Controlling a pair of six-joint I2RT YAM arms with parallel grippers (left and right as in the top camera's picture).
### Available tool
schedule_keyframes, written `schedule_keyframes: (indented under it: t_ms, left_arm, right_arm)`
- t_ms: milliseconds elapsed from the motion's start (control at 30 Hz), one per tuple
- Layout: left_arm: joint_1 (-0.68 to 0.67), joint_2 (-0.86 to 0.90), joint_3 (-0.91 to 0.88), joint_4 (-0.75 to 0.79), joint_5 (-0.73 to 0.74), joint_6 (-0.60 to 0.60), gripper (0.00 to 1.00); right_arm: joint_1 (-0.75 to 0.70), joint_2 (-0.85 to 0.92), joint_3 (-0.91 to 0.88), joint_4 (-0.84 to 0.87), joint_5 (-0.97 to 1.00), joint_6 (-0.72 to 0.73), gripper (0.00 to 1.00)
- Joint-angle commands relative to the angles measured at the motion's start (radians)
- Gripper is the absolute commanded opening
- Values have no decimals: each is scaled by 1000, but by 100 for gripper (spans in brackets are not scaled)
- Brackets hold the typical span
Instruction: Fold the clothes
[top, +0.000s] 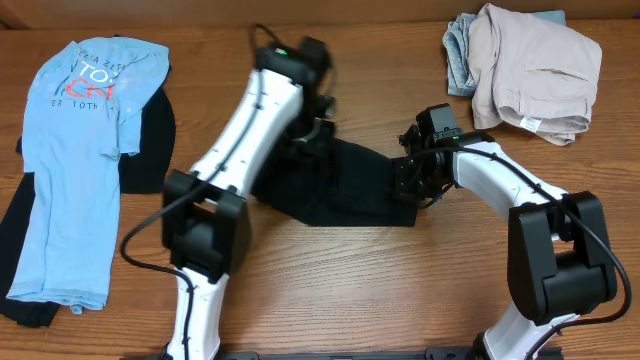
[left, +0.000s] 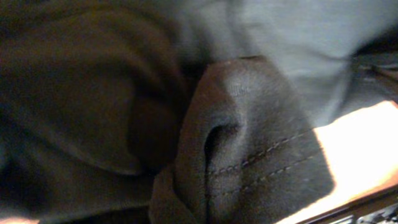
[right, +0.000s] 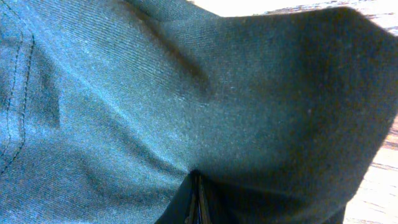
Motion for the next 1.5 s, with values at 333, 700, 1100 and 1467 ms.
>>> schedule_keyframes:
  t_ms: [333,700,1100,1467]
  left_arm:
    - [-169,-1,103,92,51,-167,4]
    - [-183,-1,359,16,76,-165,4]
    - [-194,4,302,21,4,-159,4]
    - [-219,4,190,165,-7,-159,4]
  right_arm:
    - [-4,-7,-9,6,17,9,4]
    - [-5,-7,-9,6,17,13,4]
    - [-66,-96,66,-6,-196,28,4]
    - [-312,-586,170,-21,-247,143,4]
